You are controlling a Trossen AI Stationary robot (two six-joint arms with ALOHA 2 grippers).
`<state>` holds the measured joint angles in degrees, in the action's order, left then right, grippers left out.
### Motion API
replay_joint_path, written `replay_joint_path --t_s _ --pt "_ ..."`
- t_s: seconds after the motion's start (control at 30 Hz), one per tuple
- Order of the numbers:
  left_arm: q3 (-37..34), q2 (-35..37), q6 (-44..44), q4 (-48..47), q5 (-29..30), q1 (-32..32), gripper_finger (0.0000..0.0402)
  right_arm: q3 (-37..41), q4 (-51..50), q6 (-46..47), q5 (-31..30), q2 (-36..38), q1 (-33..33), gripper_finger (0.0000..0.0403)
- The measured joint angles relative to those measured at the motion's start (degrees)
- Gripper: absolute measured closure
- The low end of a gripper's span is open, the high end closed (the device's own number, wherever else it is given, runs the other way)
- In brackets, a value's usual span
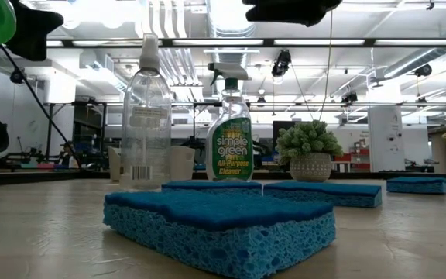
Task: Pick & Place Kitchen Items
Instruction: Put the blue sponge into the yellow bin
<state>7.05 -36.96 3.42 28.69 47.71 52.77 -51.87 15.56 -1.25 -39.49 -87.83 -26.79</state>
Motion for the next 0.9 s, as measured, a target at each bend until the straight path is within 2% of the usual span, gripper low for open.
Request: replay_joint_path --t_s 0.13,0.3,0.5,0.77,0.9 --pt "0.0 0.0 -4.4 -2.9 -2.3 0.0 0.0148 -1.5 -6.5 2.7 -0.4 0.0 0.0 0.0053" --pt "0.0 0.0 -7.8 -3.9 -1.6 -0.1 0.0148 -2.0 -10.1 6.5 -0.2 0.0 0.1 0.0051" --pt "0.0 0.0 -8.0 -5.6 2.8 -0.1 0.0148 -2.0 -17.4 14.3 4.6 -0.4 1.9 0.0051" --pt "0.0 0.0 -8.0 -5.6 3.3 -0.1 0.0147 -4.1 -32.7 25.0 9.5 -2.2 3.8 0.0051" --pt "0.0 0.0 -8.0 -5.6 3.3 -0.1 0.0147 -4.4 -34.9 28.9 12.6 -4.0 3.7 0.0051"
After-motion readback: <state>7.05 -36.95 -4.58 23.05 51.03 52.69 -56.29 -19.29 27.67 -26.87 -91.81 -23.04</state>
